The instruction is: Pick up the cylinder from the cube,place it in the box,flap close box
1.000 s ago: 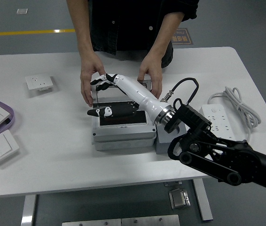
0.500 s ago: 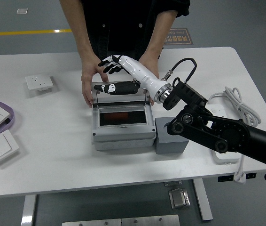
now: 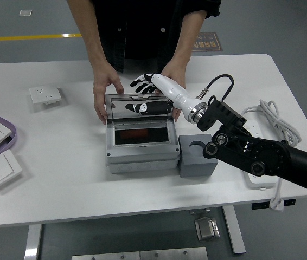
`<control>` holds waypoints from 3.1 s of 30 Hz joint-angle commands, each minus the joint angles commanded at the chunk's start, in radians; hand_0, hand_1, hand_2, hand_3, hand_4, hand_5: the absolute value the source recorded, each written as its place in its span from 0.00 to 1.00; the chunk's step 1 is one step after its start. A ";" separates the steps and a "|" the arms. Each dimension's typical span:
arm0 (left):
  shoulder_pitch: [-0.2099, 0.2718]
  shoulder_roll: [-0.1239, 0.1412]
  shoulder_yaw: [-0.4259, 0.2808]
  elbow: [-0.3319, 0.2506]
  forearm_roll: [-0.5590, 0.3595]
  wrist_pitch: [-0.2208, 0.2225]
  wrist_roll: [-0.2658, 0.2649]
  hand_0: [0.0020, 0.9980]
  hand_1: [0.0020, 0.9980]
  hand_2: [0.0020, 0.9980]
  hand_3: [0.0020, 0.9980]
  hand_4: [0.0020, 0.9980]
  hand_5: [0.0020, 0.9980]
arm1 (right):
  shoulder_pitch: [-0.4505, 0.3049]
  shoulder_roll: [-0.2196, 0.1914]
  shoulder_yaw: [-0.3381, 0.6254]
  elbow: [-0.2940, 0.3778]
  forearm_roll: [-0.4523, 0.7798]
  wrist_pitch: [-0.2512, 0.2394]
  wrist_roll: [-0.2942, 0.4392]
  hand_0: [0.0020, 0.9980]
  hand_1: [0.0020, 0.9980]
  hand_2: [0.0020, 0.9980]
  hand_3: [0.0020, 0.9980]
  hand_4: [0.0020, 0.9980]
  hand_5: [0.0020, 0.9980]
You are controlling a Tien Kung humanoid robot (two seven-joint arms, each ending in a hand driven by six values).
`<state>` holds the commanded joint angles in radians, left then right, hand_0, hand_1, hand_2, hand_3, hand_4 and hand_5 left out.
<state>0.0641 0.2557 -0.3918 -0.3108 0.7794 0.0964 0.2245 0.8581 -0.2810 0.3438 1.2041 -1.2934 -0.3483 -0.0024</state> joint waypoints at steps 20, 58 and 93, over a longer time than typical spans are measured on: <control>0.006 -0.003 -0.016 0.006 0.006 -0.001 0.000 0.62 0.64 0.68 0.73 0.75 0.29 | -0.147 -0.127 0.000 0.302 -0.137 -0.004 -0.065 0.58 0.59 0.62 0.67 0.86 0.44; 0.045 0.042 0.017 0.020 -0.065 -0.007 0.008 0.62 0.64 0.68 0.73 0.75 0.29 | -0.660 -0.110 0.668 0.298 0.186 0.047 0.144 0.68 0.64 0.65 0.66 0.81 0.21; 0.029 0.047 -0.041 0.012 -0.051 0.006 -0.041 0.62 0.64 0.68 0.72 0.75 0.29 | -0.703 -0.103 0.792 0.254 0.395 0.044 0.278 0.71 0.65 0.66 0.63 0.81 0.23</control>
<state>0.0928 0.3022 -0.4327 -0.2992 0.7288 0.1026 0.1837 0.1552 -0.3844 1.1356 1.4583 -0.8987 -0.3042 0.2753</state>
